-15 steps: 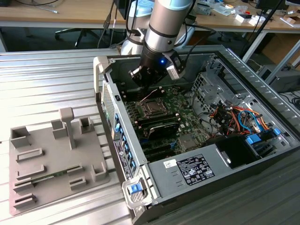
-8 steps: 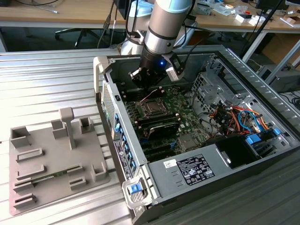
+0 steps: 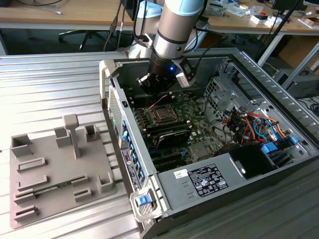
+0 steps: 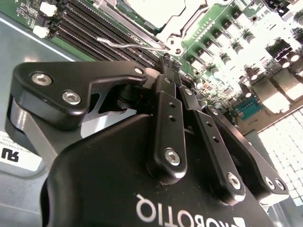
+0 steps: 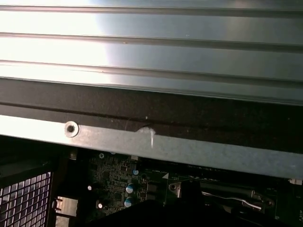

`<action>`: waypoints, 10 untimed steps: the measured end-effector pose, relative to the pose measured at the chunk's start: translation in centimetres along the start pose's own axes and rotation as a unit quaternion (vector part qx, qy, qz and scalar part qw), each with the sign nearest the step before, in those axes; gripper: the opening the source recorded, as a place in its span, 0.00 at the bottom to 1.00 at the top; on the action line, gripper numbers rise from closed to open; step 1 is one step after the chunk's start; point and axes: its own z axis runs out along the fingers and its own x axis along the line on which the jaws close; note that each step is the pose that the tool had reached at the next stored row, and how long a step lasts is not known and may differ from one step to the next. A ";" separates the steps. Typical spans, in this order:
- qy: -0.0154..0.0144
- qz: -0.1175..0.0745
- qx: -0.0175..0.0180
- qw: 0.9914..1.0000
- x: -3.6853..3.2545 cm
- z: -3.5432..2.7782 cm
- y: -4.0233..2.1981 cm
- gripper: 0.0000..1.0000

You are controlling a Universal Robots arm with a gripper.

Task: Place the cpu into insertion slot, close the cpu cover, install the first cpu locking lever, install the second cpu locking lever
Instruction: 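Install the first cpu locking lever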

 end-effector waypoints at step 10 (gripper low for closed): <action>0.000 0.000 0.000 1.000 -0.01 0.55 -0.03 0.11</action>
